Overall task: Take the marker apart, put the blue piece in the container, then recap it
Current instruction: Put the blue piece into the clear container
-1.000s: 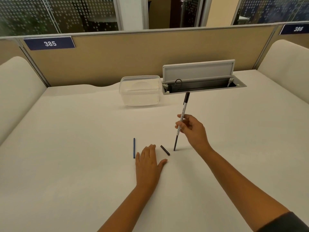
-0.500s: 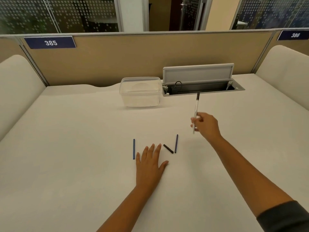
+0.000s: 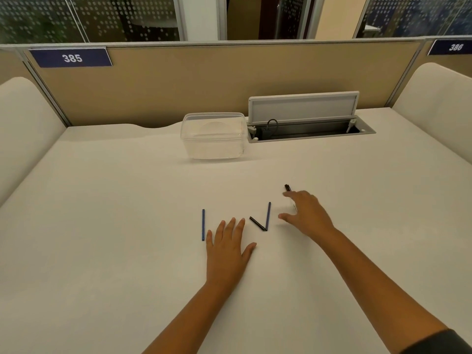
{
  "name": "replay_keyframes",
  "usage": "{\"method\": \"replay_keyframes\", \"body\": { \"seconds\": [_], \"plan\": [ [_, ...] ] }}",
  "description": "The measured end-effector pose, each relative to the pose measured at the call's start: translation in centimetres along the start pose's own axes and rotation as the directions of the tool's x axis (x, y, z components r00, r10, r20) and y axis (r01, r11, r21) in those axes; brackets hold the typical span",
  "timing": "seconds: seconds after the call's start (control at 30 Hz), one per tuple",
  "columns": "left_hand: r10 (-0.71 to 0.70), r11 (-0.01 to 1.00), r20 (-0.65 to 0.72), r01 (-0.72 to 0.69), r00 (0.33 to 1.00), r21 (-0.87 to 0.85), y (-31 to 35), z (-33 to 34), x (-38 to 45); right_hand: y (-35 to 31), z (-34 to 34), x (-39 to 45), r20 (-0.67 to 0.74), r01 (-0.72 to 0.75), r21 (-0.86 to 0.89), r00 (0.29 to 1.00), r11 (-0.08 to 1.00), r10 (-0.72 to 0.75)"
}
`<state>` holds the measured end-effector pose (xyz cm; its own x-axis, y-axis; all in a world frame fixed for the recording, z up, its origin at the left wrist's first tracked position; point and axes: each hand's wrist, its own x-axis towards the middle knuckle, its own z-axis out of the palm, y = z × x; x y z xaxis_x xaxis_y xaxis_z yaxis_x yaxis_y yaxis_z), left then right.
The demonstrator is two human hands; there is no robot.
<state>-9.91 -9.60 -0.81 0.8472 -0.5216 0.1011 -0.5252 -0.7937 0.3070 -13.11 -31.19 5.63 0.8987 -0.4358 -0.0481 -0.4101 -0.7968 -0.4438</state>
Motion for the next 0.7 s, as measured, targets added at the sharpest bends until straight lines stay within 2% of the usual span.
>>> {"method": "replay_keyframes", "body": {
  "seconds": [0.1,0.27,0.53,0.7],
  "plan": [
    [-0.008,1.000,0.006,0.008,1.000,0.002,0.0,0.0,0.1,-1.2,0.8,0.3,0.107,0.098,0.110,0.988,0.989,-0.109],
    [-0.020,1.000,0.008,0.020,1.000,-0.005,0.0,0.0,0.0,-1.8,1.7,0.8,0.184,0.067,0.195,0.977,0.979,-0.103],
    [-0.025,1.000,0.019,0.025,1.000,-0.002,0.0,0.0,0.1,-1.7,1.7,0.8,0.322,0.126,0.094,0.935,0.988,-0.150],
    [-0.023,1.000,0.015,0.023,1.000,-0.012,0.1,0.0,0.1,-1.7,1.9,0.7,0.327,0.148,0.054,0.932,0.987,-0.158]
  ]
}}
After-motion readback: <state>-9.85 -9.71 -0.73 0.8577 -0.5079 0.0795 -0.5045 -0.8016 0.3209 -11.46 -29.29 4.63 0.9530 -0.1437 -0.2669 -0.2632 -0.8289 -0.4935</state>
